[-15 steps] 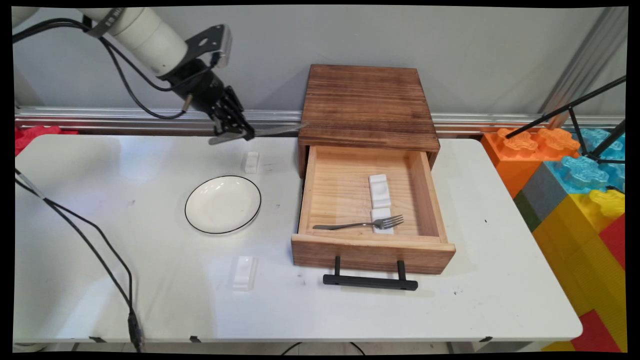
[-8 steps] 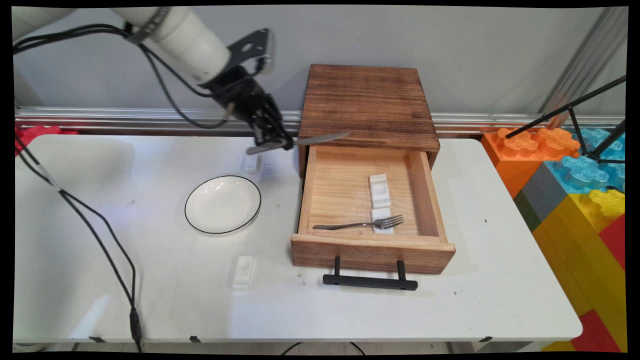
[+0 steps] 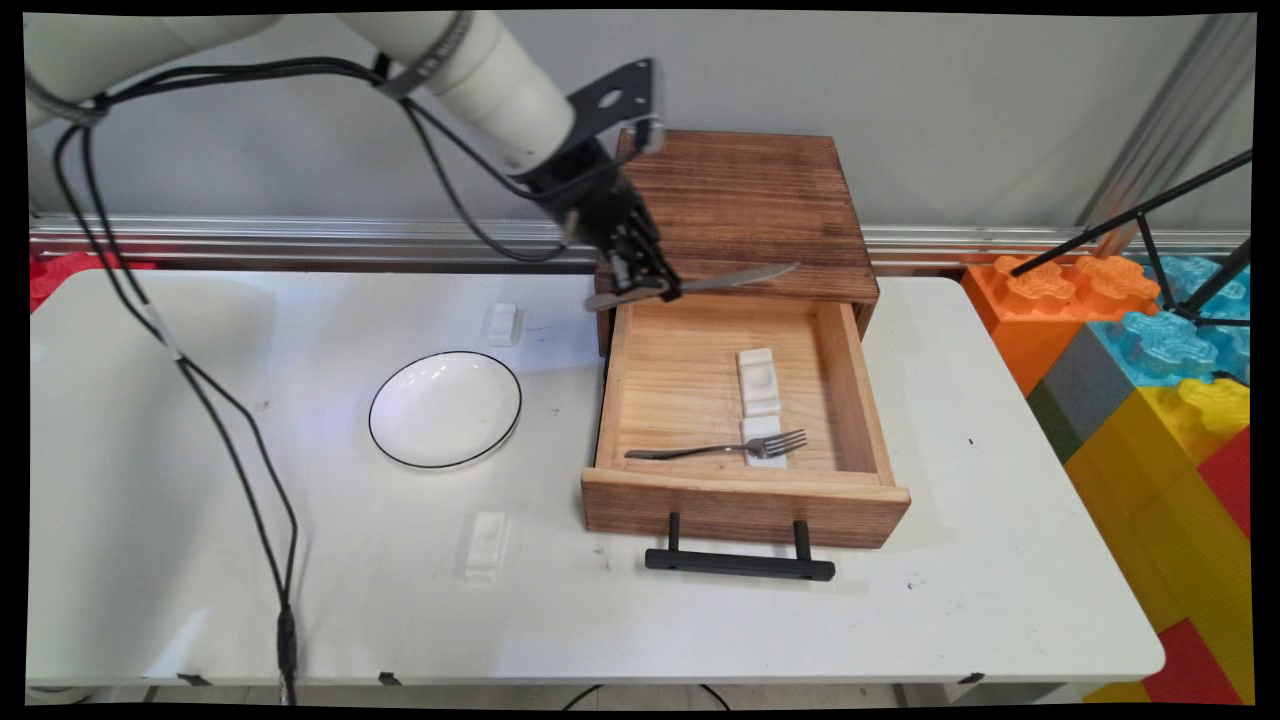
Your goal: Place the picked object into the drawer
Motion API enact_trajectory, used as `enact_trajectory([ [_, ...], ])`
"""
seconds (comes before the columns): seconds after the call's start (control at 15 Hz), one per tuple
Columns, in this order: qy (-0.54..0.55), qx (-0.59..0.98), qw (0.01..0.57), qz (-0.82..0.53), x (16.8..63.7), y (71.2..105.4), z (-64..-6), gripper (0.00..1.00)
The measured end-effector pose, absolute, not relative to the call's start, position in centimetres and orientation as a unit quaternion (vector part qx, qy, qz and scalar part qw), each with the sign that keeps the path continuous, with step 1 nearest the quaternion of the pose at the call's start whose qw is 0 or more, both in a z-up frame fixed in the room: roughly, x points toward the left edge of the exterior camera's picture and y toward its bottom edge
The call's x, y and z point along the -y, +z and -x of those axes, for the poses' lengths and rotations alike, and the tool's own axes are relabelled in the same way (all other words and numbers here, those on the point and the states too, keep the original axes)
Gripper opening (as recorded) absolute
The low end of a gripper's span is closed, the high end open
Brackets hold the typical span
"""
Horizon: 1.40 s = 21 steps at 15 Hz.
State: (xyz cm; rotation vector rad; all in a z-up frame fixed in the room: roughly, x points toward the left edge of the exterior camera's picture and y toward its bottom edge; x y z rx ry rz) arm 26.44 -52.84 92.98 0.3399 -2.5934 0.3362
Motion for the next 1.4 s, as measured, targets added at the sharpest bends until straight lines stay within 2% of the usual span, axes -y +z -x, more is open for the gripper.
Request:
enact_trajectory([
  [0.53, 0.113, 0.951, 0.259, -0.124, 54.4, 90.2, -21.3, 0.0],
  [1.4, 0.094, 0.95, 0.257, -0.153, 55.4, 83.2, -20.8, 0.0],
])
